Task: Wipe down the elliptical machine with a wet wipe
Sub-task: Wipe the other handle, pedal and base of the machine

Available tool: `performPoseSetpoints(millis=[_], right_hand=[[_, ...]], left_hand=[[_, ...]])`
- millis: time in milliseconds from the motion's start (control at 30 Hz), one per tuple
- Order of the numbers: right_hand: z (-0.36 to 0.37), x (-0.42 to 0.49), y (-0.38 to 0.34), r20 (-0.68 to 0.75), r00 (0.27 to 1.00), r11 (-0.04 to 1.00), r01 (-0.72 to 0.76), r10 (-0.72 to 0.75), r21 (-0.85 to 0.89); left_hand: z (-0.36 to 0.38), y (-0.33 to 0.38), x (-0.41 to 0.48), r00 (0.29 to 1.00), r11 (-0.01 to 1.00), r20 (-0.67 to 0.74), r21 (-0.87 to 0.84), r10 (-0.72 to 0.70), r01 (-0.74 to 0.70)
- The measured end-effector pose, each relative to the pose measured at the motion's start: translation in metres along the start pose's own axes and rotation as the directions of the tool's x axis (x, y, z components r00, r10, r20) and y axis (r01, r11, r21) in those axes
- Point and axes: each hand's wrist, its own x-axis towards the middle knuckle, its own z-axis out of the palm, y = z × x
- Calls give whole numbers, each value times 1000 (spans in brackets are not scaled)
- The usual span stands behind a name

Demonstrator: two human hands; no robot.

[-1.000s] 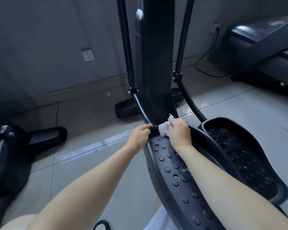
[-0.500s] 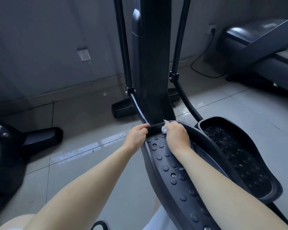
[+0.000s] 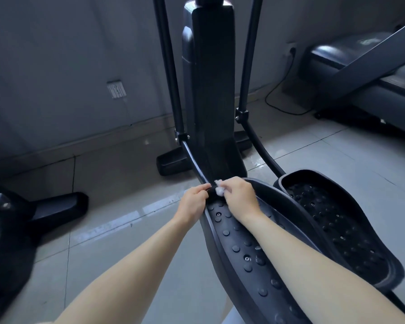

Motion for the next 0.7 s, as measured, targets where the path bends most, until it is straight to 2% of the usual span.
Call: performPoseSetpoints(millis=[67, 133, 200, 333, 467, 533, 600, 700], right_hand=[[-6, 11, 4, -118, 993, 996, -26, 15, -88], [-3, 18, 1, -90, 996, 980, -35, 18, -196], [3, 18, -13, -5, 1000, 975, -6, 5, -222], [15, 13, -34, 218, 971, 989, 120, -99, -86], [12, 7, -39, 340, 917, 970, 239, -209, -46], [13, 9, -33, 324, 928, 971, 222, -183, -87], [15, 16, -27, 248, 963, 960, 161, -103, -227], [19, 17, -28, 205, 979, 927, 94, -18, -364]], left_hand=[[0, 5, -3, 1000, 1000, -7, 19, 11, -11], [2, 3, 0, 1000, 1000, -24, 18, 13, -13], [3, 5, -3, 997, 1000, -72, 3, 12, -12], [3, 2, -10, 988, 999, -150, -32, 27, -32], [-3, -12, -14, 979, 991, -156, 34, 133, -129], [-7, -13, -21, 989, 994, -106, 4, 107, -107], [-12, -13, -24, 995, 998, -84, -12, 54, -55], [-17, -13, -27, 999, 998, -50, 62, 14, -11]])
